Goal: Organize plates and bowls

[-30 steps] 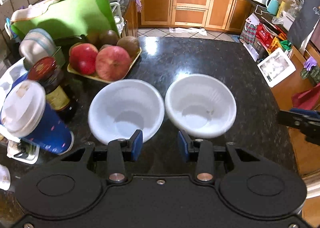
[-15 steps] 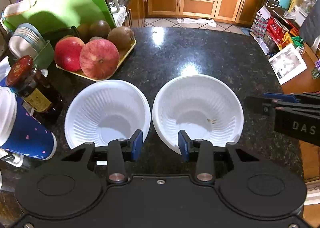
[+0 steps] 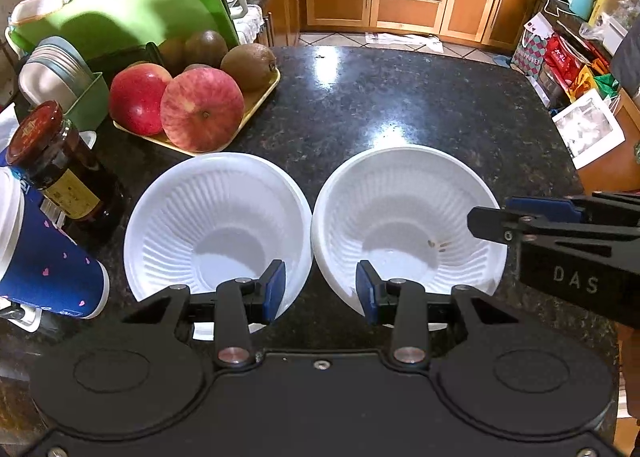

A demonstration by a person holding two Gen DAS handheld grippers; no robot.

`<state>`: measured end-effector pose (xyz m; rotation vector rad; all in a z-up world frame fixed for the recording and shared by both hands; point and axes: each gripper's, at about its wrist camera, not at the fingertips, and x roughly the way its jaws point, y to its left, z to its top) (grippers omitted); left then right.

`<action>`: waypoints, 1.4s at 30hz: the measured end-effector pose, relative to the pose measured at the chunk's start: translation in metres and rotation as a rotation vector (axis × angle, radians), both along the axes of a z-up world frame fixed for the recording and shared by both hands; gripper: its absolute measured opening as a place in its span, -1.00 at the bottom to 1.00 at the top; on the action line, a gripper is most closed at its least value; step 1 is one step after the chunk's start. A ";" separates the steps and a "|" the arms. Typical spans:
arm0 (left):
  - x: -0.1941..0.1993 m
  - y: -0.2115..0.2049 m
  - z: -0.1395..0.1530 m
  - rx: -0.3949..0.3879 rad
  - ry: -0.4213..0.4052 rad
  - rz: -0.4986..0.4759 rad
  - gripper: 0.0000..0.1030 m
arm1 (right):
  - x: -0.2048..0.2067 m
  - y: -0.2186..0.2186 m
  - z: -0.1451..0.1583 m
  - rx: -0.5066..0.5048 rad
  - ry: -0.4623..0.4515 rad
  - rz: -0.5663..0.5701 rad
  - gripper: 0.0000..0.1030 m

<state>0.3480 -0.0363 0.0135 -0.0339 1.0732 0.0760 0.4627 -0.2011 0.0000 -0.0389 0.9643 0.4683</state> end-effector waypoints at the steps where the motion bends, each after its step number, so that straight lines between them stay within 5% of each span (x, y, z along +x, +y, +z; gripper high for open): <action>1: 0.001 -0.001 0.000 0.001 0.002 -0.002 -0.09 | 0.000 0.000 0.000 0.000 0.000 0.000 -0.31; 7: 0.003 -0.003 -0.004 0.009 0.001 -0.012 -0.20 | -0.002 0.005 0.000 -0.001 0.010 0.016 -0.55; 9: 0.003 -0.003 -0.004 0.011 0.005 -0.016 -0.39 | -0.003 0.005 0.002 -0.004 0.012 0.014 -0.55; 19: 0.000 -0.001 0.002 0.014 -0.011 -0.042 -0.43 | -0.012 0.016 0.010 -0.070 0.025 0.005 -0.55; 31: -0.004 0.000 0.002 0.031 -0.024 -0.109 -0.28 | -0.018 0.015 0.006 -0.080 0.077 -0.017 -0.52; 34: -0.005 0.001 0.006 0.032 -0.045 -0.117 -0.23 | -0.019 0.014 0.007 -0.065 0.087 -0.031 -0.40; 36: -0.006 0.002 0.007 0.038 -0.055 -0.123 -0.02 | -0.021 0.015 0.009 -0.068 0.086 -0.035 -0.32; 42: -0.007 0.009 0.009 0.041 -0.070 -0.135 0.00 | -0.025 0.016 0.013 -0.087 0.076 -0.045 -0.30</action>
